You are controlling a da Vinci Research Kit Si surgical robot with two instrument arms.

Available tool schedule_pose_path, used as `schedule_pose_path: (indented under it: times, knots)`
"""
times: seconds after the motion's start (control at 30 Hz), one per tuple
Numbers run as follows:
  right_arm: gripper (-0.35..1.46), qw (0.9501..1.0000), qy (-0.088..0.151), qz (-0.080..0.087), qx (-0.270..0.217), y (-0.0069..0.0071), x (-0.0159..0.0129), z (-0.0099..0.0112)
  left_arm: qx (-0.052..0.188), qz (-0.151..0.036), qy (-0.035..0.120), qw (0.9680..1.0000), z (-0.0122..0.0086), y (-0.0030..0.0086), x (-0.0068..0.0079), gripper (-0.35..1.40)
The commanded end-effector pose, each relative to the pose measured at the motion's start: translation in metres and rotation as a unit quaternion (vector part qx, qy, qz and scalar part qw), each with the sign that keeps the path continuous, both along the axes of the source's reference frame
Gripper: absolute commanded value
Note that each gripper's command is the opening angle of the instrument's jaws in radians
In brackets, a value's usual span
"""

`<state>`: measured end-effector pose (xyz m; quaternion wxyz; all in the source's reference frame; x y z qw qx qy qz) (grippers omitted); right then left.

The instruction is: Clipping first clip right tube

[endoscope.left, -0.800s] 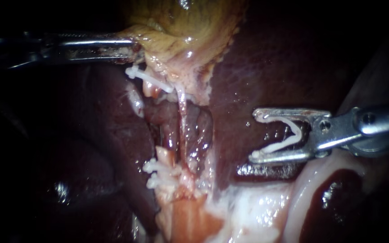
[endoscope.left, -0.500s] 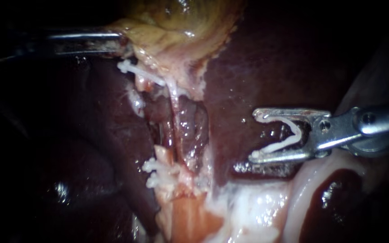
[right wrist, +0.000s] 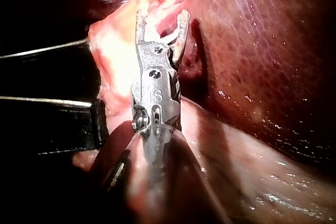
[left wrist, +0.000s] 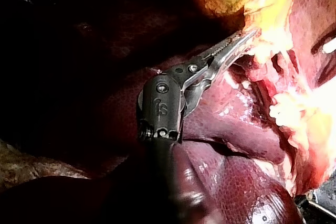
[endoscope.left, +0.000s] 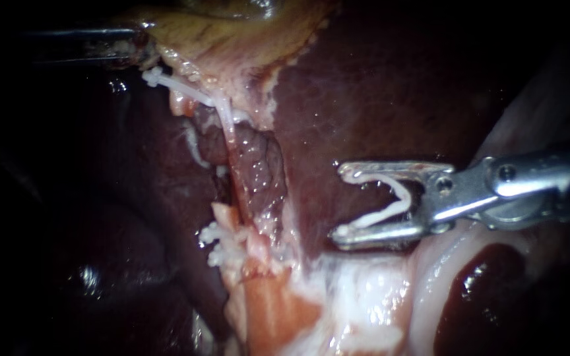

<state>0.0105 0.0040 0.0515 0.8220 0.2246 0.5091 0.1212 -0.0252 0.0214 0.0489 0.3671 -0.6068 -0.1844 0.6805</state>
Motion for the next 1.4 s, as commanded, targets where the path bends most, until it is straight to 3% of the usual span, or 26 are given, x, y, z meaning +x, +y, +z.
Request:
schedule_pose_path:
  times: [0.03, 0.3, 0.53, 0.67, 0.7, 0.83, 0.9, 1.13, 1.2, 1.3, 1.4]
  knots:
    - [0.50, 1.0000, 0.000, -0.002, 0.002, -0.0002, 0.0005, 0.0002, 0.000, 0.000, 0.000, 1.0000, 0.0000, 0.0000, 0.0000, -0.35]
    - [0.50, 0.9996, 0.001, -0.014, 0.026, -0.0015, 0.0052, 0.0025, -0.001, -0.001, 0.000, 1.0000, 0.0000, -0.0001, -0.0002, -0.35]
    - [0.50, 0.9989, 0.003, -0.023, 0.040, -0.0016, 0.0094, 0.0042, -0.001, -0.001, 0.001, 1.0000, 0.0000, -0.0002, -0.0005, -0.35]
    - [0.50, 0.9959, 0.021, -0.054, 0.070, -0.0014, 0.0110, 0.0044, -0.001, -0.001, 0.001, 1.0000, 0.0001, -0.0001, -0.0005, -0.35]
    - [0.50, 0.9937, 0.029, -0.070, 0.082, -0.0015, 0.0112, 0.0044, -0.001, -0.001, 0.001, 1.0000, 0.0001, -0.0001, -0.0006, -0.35]
    - [0.49, 0.9870, 0.060, -0.104, 0.107, -0.0017, 0.0112, 0.0040, -0.001, -0.002, 0.001, 1.0000, 0.0001, -0.0001, -0.0006, -0.35]
    - [0.48, 0.9809, 0.088, -0.120, 0.125, -0.0019, 0.0113, 0.0037, -0.001, -0.001, 0.001, 1.0000, 0.0001, -0.0001, -0.0006, -0.35]
    - [0.38, 0.9488, 0.180, -0.161, 0.204, -0.0028, 0.0115, 0.0023, -0.001, -0.001, 0.001, 1.0000, 0.0001, -0.0001, -0.0006, -0.35]
    - [0.36, 0.9463, 0.191, -0.154, 0.211, -0.0029, 0.0115, 0.0020, -0.001, -0.001, 0.001, 1.0000, 0.0001, -0.0001, -0.0006, -0.35]
    - [0.34, 0.9486, 0.193, -0.139, 0.209, -0.0030, 0.0116, 0.0019, -0.001, -0.001, 0.001, 1.0000, 0.0001, -0.0001, -0.0006, -0.35]
    - [0.28, 0.9488, 0.193, -0.138, 0.209, -0.0029, 0.0113, 0.0021, -0.001, -0.001, 0.001, 1.0000, 0.0002, 0.0000, -0.0006, -0.35]
